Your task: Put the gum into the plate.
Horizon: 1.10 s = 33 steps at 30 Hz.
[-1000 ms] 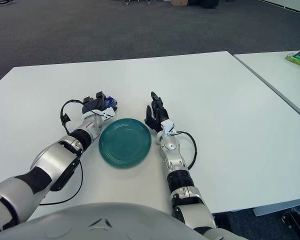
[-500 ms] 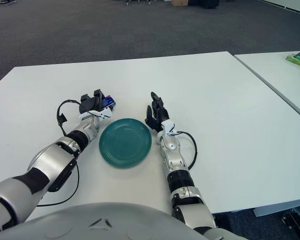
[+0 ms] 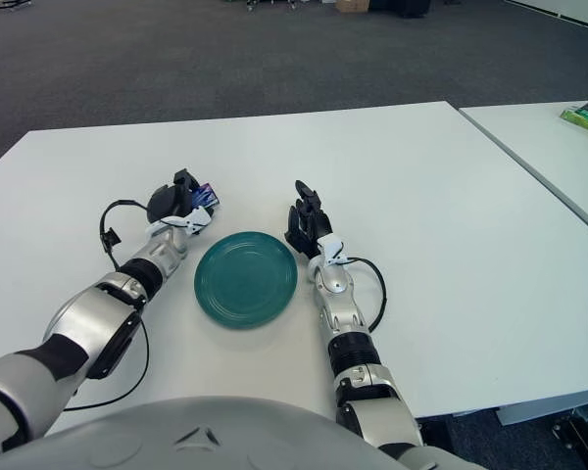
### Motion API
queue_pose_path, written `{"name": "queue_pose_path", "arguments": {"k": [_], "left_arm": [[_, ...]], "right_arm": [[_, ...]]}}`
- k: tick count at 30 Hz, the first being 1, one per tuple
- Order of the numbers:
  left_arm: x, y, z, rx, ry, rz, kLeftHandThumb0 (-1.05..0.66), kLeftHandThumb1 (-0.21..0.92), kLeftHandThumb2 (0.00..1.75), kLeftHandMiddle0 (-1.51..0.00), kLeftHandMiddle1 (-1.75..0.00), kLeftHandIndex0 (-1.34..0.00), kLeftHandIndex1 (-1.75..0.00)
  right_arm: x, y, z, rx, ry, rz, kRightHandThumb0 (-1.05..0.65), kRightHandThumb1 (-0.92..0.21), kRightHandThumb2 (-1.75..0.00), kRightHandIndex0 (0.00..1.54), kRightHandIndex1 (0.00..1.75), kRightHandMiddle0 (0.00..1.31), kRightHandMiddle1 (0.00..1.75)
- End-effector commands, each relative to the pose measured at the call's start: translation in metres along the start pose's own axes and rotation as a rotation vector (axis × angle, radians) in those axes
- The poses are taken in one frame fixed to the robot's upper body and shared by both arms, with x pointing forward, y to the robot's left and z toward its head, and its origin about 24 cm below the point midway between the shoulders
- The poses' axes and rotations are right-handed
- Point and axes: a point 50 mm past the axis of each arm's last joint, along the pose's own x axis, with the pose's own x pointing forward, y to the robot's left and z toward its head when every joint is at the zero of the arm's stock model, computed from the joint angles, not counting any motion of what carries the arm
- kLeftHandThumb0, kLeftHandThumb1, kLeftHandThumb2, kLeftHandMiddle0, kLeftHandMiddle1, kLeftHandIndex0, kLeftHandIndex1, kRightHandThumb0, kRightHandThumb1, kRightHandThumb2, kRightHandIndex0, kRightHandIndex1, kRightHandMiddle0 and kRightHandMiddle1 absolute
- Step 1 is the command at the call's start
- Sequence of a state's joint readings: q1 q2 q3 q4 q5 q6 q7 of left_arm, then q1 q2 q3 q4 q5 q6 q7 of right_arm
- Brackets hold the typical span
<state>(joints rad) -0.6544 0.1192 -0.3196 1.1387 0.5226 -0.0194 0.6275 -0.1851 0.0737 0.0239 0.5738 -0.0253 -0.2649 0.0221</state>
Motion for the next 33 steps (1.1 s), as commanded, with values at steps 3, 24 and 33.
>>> {"name": "queue_pose_path", "arguments": {"k": [3,24,33], "left_arm": [[0.023,0.065,0.003,0.003,-0.151,0.203,-0.48,0.28,1.35,-1.01,-1.75,-0.63,-1.75],[-0.037,0.123,0.088,-0.093,-0.697,0.033,-0.46,0.32,1.31,-1.14,-1.75,-0.60,-1.75],[-0.059,0.106,0.097,0.020,-0.814,-0.262,-0.46,0.33,1.29,-1.15,-1.75,-0.59,-1.75]], "right_arm": [[-0.046,-0.007,-0.076,0.050,0.389,-0.048,-0.72,-0.92,-0.86,0.24,0.02,0.00,0.35],[-0.043,-0.002,-0.076,0.064,0.403,-0.040,-0.71,-0.92,-0.85,0.22,0.00,0.00,0.36],[-0.042,-0.002,-0.076,0.055,0.400,-0.033,-0.72,-0.92,-0.84,0.21,0.00,0.00,0.36]]}}
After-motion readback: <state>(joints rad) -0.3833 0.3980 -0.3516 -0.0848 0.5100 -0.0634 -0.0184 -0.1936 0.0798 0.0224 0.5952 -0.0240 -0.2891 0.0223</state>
